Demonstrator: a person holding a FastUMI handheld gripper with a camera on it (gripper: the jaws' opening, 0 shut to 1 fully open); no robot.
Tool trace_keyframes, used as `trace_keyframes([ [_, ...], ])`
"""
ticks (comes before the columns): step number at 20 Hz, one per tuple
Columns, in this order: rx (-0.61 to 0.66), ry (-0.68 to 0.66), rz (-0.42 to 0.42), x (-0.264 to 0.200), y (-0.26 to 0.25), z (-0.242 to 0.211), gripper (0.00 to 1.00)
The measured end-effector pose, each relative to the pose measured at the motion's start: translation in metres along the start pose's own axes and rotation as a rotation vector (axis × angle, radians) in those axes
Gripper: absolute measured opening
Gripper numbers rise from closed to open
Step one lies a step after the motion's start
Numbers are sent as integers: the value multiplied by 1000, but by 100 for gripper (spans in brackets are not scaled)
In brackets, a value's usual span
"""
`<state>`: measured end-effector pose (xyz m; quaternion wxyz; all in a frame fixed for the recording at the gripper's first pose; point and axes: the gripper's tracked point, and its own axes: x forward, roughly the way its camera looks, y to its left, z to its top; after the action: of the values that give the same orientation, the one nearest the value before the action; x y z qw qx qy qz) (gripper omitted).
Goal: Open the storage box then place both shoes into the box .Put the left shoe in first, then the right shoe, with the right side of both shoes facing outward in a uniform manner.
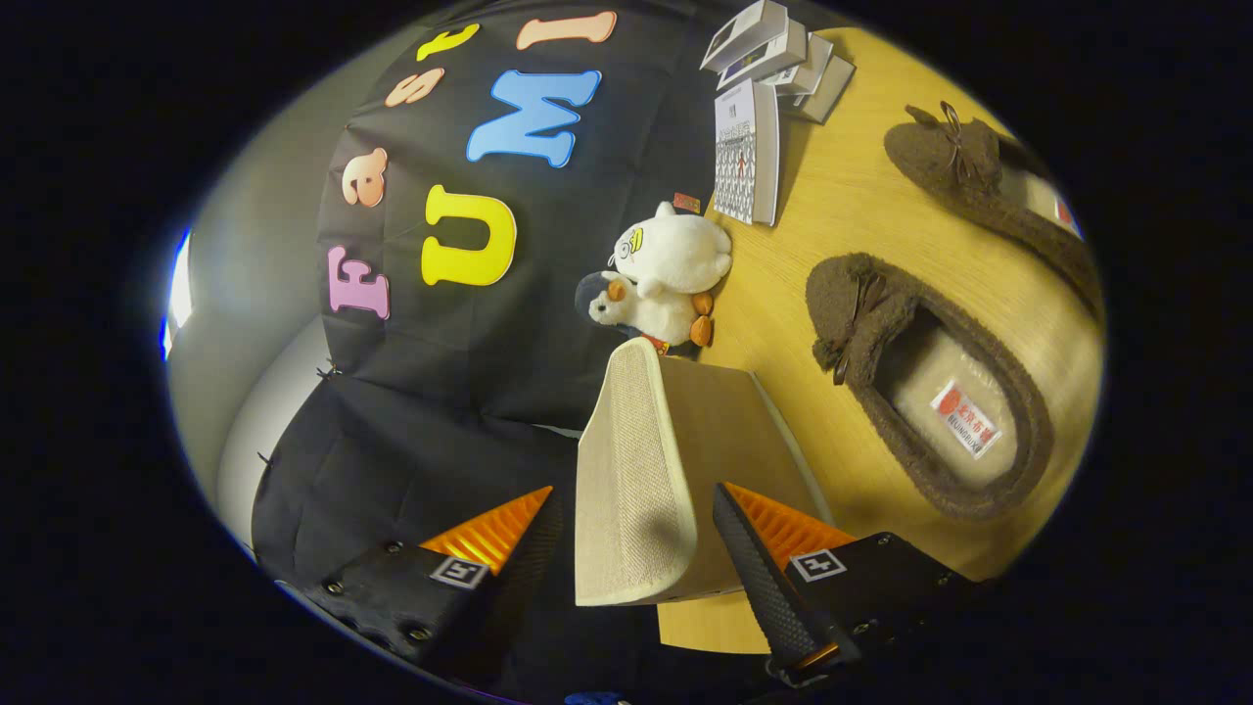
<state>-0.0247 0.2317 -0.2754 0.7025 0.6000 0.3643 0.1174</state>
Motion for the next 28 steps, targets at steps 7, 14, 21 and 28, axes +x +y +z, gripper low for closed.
trace_keyframes([
  [7,57,90,-9,10,-11,-19,72],
  [14,-63,65,-23,3,0,-11,14],
  [21,-237,64,-1,-9,61,-2,0],
  [28,-361,70,26,-3,122,-10,0],
])
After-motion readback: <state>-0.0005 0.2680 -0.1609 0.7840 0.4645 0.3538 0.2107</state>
